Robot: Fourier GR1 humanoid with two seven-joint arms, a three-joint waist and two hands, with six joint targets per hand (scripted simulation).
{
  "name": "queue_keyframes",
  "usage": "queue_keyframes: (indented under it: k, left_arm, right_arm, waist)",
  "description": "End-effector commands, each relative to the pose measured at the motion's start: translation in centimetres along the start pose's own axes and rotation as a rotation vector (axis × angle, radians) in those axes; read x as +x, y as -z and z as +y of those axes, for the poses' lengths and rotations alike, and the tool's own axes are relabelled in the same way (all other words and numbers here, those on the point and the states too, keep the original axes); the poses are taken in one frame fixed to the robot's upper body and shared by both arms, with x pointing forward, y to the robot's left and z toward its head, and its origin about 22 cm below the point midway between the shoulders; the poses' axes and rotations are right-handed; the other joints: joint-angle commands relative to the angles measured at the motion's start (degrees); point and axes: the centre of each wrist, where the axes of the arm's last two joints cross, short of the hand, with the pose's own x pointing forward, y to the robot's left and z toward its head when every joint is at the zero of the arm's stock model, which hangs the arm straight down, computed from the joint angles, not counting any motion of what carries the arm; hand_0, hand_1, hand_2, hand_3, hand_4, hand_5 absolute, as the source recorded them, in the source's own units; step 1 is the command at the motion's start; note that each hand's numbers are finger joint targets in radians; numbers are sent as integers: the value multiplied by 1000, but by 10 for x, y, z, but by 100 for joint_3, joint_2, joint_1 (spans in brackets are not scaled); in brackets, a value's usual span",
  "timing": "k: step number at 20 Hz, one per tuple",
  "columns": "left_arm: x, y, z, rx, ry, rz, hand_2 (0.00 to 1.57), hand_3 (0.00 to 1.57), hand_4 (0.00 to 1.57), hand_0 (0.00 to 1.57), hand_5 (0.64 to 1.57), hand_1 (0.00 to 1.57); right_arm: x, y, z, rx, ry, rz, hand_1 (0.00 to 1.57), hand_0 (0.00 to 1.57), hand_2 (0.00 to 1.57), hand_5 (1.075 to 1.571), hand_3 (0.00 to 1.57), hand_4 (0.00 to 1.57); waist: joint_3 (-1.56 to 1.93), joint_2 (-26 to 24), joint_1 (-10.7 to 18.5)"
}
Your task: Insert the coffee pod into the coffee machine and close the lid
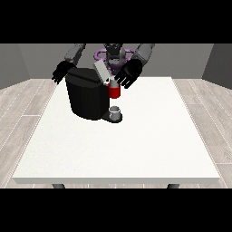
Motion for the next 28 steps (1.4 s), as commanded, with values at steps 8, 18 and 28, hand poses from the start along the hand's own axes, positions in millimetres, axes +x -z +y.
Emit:
queue_keyframes:
  k: [8,18,28]
  left_arm:
    - [15,4,15,7,64,-28,1125,961,367,1058,1571,1058]
    - [-18,-7,-3,-44,152,-19,0,0,0,0,1571,0]
    - [6,-1,-38,-124,155,-36,0,0,0,0,1571,0]
  right_arm:
    - [-6,7,-10,-32,-18,-8,0,0,0,1571,0,401]
    - [8,-2,10,10,11,-5,0,0,0,1571,0,459]
    - [-31,-15,-8,-62,-29,95,0,0,0,1571,0,360]
  waist:
    - [-1,92,159]
    - [-4,76,-111]
    - [-2,-420,271]
